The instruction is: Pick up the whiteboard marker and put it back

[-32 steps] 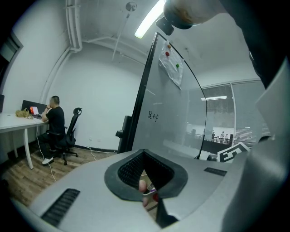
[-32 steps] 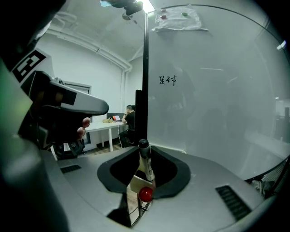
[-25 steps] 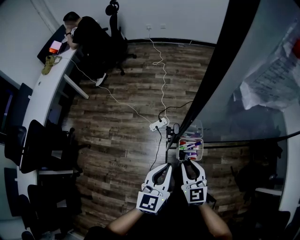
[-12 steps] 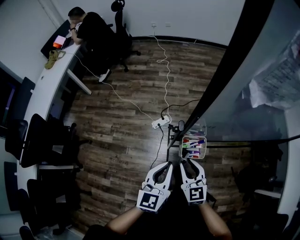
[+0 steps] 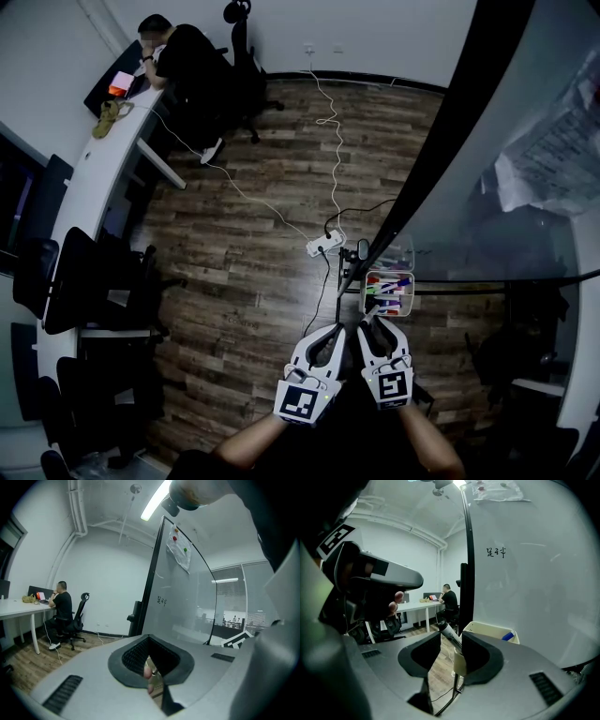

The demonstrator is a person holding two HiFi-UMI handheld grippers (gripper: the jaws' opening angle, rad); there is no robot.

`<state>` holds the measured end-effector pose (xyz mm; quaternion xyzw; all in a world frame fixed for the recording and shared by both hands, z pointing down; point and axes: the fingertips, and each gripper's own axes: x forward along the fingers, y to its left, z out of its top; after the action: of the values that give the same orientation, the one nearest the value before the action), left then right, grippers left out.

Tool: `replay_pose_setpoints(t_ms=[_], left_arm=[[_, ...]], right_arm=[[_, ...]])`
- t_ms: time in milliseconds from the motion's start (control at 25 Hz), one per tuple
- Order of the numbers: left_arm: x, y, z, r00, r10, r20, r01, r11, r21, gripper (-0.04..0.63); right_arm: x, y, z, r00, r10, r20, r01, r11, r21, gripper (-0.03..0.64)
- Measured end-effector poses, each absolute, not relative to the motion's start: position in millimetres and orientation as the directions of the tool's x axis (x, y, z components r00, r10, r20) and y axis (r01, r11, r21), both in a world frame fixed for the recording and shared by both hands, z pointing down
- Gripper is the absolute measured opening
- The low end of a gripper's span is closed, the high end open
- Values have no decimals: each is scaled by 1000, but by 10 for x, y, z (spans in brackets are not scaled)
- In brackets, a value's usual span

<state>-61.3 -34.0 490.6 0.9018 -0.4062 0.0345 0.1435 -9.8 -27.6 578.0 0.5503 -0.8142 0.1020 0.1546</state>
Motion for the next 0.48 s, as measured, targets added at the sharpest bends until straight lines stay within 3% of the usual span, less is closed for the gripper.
replay_pose_setpoints(t_ms=[480], left_arm=[[-615, -331, 4897, 663, -728, 174, -747, -626, 225, 8]], right_arm=[[-137, -235, 5840, -371, -847, 380, -918, 395, -16, 133]])
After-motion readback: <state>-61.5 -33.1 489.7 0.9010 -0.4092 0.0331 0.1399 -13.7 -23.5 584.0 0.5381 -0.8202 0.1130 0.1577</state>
